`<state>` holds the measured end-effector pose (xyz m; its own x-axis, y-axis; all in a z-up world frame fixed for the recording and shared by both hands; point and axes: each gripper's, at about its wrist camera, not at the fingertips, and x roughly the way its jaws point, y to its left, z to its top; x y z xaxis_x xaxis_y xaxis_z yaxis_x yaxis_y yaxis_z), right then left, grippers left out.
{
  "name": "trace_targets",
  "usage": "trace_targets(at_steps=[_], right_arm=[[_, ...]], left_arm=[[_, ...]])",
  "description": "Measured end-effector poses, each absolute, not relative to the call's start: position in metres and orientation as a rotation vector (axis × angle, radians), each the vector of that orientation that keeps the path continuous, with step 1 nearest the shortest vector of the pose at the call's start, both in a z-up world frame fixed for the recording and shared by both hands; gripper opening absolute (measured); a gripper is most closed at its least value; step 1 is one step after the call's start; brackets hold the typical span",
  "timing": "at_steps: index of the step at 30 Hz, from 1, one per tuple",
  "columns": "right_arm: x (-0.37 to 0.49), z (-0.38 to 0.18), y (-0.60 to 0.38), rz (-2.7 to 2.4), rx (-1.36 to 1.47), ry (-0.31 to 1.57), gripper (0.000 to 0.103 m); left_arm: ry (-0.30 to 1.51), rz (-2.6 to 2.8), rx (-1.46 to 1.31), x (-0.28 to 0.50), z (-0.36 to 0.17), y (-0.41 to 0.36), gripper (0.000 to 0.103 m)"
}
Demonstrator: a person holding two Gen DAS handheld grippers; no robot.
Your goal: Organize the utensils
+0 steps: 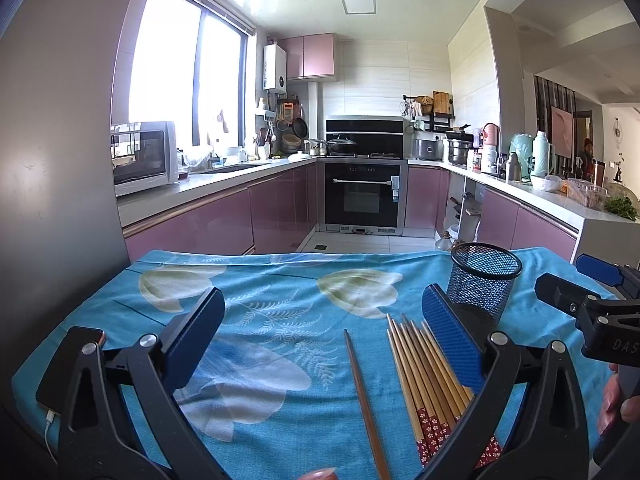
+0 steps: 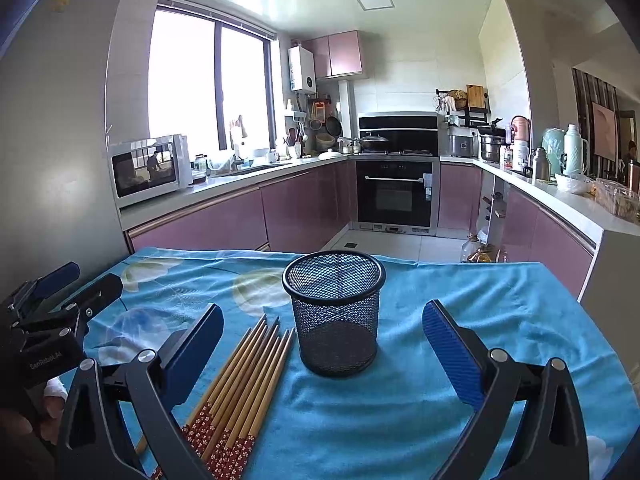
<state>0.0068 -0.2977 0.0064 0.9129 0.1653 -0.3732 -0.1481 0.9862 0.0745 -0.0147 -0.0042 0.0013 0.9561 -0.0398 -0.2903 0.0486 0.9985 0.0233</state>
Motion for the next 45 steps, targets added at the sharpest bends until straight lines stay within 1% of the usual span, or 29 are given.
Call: trace_targets(at_steps=[45], right_arm=[[0.0092,0.0034,-0.2978,0.17,0.056,0.407,0.096]], left_arm=[[0.311,-0.049,0.029,-0.0149,-0.006,-0.0096,0.097]])
